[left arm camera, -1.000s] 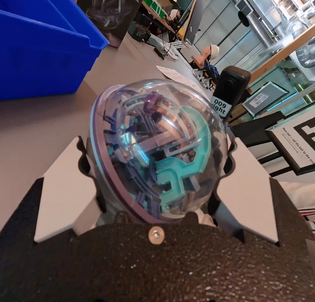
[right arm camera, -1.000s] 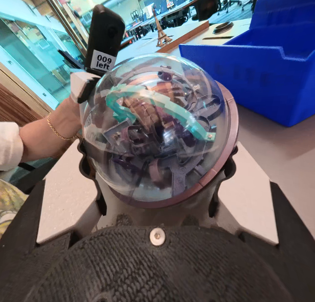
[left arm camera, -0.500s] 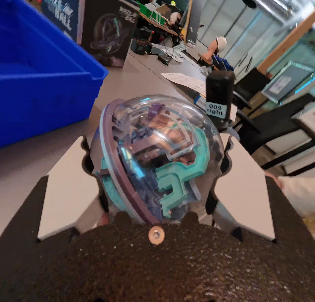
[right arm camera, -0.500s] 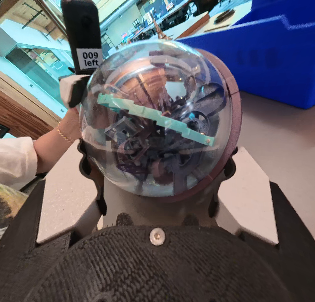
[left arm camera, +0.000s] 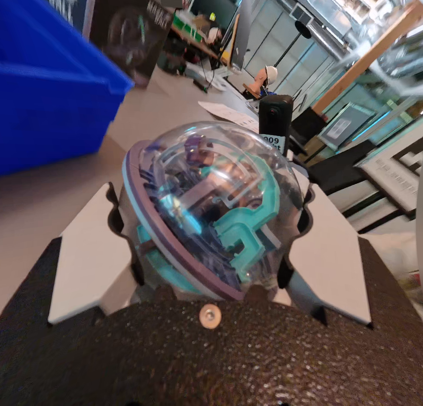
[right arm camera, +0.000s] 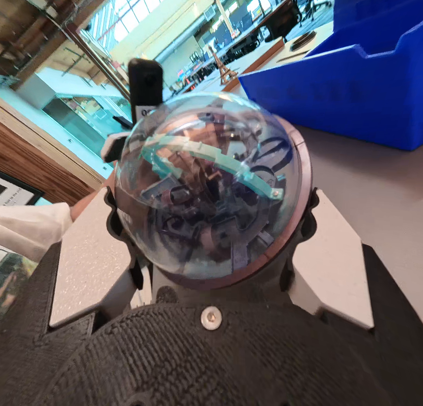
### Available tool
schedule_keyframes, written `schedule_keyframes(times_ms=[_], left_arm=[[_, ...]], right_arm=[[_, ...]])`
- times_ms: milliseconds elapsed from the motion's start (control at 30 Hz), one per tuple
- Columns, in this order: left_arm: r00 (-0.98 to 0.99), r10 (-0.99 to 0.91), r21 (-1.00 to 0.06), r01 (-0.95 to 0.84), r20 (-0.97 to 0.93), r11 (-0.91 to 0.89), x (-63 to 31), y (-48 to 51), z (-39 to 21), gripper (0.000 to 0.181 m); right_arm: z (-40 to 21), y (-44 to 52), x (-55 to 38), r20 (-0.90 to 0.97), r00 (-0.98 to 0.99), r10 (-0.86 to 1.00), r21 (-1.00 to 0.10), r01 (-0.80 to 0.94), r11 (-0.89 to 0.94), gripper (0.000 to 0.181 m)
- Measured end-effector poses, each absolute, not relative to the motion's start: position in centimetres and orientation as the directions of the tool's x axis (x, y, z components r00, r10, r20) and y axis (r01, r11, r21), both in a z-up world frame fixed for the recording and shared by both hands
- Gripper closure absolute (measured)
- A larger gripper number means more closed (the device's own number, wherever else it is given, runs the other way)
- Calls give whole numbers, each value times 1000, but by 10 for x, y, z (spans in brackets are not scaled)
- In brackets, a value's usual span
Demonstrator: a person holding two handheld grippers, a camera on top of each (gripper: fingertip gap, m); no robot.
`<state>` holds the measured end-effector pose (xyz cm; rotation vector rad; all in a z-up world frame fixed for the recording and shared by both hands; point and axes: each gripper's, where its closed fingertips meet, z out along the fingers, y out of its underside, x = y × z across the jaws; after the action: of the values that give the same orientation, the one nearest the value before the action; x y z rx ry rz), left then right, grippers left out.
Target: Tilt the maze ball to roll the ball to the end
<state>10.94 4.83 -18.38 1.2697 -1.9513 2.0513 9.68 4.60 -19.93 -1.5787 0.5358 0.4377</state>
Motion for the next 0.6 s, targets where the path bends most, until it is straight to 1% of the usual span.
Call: schedule_keyframes(times_ms=[67,133,267,367,500,600], left_arm=[[-737,-547,-910,-391,398,-137,111,46,-181,24],[-757,-554,-933,-342,345,-113,111,45,-179,24],[-767,-544,-939,-311,340,-149,113,45,-175,25],[-718,-547,-899,-396,430,-188,114,47,-179,24],[-660,-538,-845,-480,524,-233,113,46,-182,28],[-634,-554,-833,-497,540,-242,115,47,-183,31]], right_arm=[[-208,48,94,-551,829,-97,-824,-559,-94,24],[-211,48,92,-542,835,-92,-828,-550,-111,24],[-212,49,92,-535,838,-103,-830,-545,-117,24],[-205,47,96,-496,862,-107,-857,-506,-97,24],[-189,39,102,-237,959,-158,-963,-253,-93,24],[-183,39,100,-33,983,-181,-993,-53,-110,25]])
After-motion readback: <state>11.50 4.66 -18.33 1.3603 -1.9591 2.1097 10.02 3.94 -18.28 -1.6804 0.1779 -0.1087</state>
